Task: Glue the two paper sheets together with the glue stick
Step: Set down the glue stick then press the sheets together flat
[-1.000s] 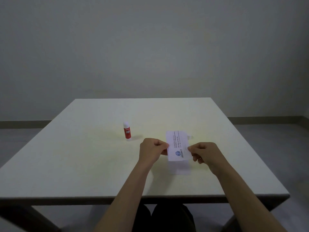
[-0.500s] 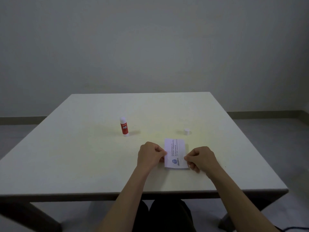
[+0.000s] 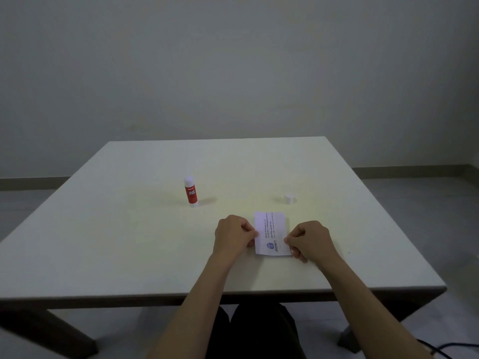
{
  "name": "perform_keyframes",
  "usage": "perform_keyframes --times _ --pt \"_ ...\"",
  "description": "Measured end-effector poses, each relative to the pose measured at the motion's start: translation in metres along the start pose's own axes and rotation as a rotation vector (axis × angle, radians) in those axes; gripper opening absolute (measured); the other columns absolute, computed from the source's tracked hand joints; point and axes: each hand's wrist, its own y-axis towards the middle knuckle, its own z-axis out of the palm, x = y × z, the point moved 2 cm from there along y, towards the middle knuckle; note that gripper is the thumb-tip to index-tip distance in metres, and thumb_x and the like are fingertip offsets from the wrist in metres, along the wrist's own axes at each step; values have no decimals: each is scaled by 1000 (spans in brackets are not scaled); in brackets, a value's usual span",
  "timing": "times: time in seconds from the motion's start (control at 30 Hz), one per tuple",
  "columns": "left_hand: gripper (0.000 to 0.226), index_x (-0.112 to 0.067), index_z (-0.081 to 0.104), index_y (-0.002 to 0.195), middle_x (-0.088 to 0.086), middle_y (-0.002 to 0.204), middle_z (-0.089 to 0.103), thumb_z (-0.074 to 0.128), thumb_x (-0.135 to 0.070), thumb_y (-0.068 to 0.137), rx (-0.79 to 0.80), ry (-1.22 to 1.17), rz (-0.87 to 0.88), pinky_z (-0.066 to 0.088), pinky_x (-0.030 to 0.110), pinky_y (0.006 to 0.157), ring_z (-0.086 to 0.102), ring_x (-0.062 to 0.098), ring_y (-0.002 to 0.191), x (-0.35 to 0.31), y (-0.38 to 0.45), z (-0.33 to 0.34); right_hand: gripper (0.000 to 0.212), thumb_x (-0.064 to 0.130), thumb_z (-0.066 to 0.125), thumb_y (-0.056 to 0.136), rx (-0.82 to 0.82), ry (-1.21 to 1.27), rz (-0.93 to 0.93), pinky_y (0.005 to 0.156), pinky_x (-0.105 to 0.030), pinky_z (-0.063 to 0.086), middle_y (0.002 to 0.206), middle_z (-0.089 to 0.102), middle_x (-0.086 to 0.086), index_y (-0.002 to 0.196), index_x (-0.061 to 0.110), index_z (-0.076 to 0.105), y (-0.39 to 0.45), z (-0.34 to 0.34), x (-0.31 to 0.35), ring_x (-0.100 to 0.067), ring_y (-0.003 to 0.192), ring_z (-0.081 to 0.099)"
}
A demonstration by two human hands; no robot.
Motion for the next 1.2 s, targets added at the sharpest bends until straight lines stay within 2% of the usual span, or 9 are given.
perform_keyframes --times 0.13,0.37,0.6,0.7,0.77,0.87,1.0,1.1,1.2 --pt "10 -8 70 67 10 69 75 69 -13 76 -6 49 15 45 18 59 62 11 54 -1 0 1 13 -4 62 73 -13 -15 -5 30 -16 38 45 59 -12 60 -9 63 0 1 1 -11 27 47" --pt "8 -6 70 70 8 78 73 67 -12 74 -38 149 43 53 36 71 66 26 78 -2 3 6 25 -3 57 69 -12 -147 -35 36 -20 41 48 62 -16 45 4 55 -1 4 7 -12 27 42" --pt "17 -18 59 87 0 93 65 69 -29 78 -79 293 111 42 32 71 60 22 90 3 4 4 30 -5 59 74 -14 -167 -53 38 -27 40 59 60 -19 61 12 38 3 5 7 -22 35 49" --pt "50 -24 49 128 -1 132 50 62 -41 83 48 343 292 36 35 97 45 19 123 8 8 1 31 -6 59 74 -15 -152 -51 36 -26 36 64 57 -19 66 13 35 5 5 5 -24 36 49" --pt "70 -27 25 147 -4 158 20 52 -51 87 242 454 383 13 43 118 12 19 147 10 9 2 32 -5 59 75 -12 -158 -50 35 -26 36 66 57 -19 68 13 35 6 5 5 -23 36 49" --pt "81 -27 5 150 -8 161 -7 39 -63 87 430 652 378 -14 53 115 -21 28 145 17 10 7 32 -4 60 75 -6 -174 -53 36 -25 37 67 58 -19 66 14 35 6 6 5 -22 37 50" --pt "84 -28 -2 150 -9 161 -8 34 -68 85 483 754 358 -17 57 112 -23 32 144 16 12 7 36 2 63 76 -26 -302 -88 57 -30 43 63 51 -2 58 17 36 6 5 9 -23 62 52" --pt "85 -28 -3 150 -9 161 -8 33 -68 84 460 765 361 -16 58 112 -21 30 145 18 11 4 33 6 65 77 -45 -305 -122 53 -22 33 64 44 5 60 16 39 2 8 9 -20 72 47" --pt "85 -28 -3 150 -9 161 -7 33 -69 84 447 766 360 -15 58 112 -19 29 146 25 8 -2 12 14 62 82 -123 -261 -188 56 -27 38 68 55 0 76 11 52 -6 11 8 -22 70 53"
